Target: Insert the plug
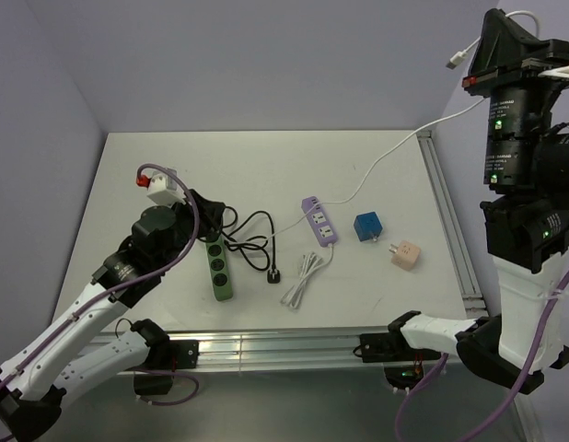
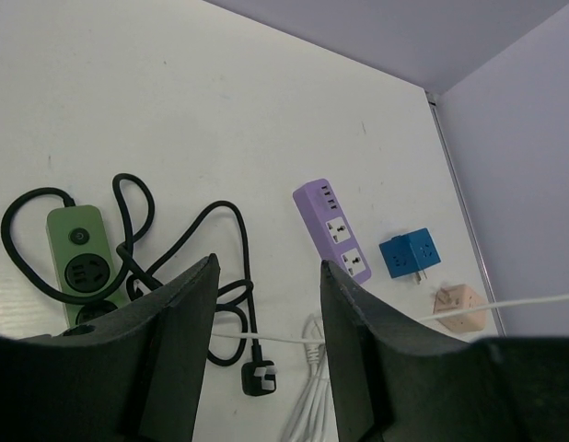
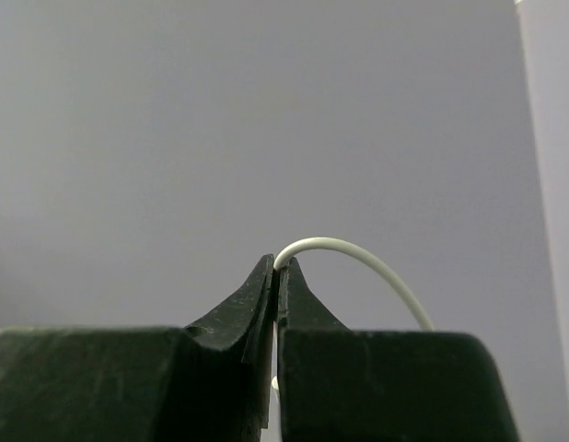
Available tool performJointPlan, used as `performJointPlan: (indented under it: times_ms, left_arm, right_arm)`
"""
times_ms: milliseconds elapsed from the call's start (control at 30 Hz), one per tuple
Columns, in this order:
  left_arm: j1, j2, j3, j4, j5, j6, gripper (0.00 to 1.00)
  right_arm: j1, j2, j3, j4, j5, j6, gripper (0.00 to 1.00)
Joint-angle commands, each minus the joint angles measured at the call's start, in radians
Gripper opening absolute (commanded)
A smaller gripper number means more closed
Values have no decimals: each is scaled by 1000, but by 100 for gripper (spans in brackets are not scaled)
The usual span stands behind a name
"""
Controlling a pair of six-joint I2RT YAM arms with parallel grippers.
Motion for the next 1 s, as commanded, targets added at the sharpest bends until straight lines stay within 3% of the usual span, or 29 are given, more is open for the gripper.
performJointPlan:
  times_ms: [0, 133, 233, 367, 467, 667, 967]
  left_arm:
    - [-3, 12, 55, 53, 17, 20, 53]
    - [-5, 21, 59, 61, 20, 13, 53]
    - [-3, 23, 63, 58, 12, 10, 53]
    - [-3, 18, 66, 45, -20, 3, 53]
    - [-5, 3, 53, 48, -23, -3, 53]
    - [-5, 0, 55, 35, -23, 0, 53]
    - [-3, 3, 47, 48, -3, -3, 52]
  right_arm:
    - [-6, 9, 35, 35, 40, -108, 0]
    - [-5, 2, 79, 30, 20, -94, 0]
    - [-6, -51, 38, 89, -76, -15, 0]
    - [-6, -90, 61, 99, -370, 212, 0]
    - [-5, -151, 0, 205, -464, 323, 0]
    - [-6, -131, 84, 152, -405, 247, 0]
    - [-6, -156, -46, 181, -314, 149, 0]
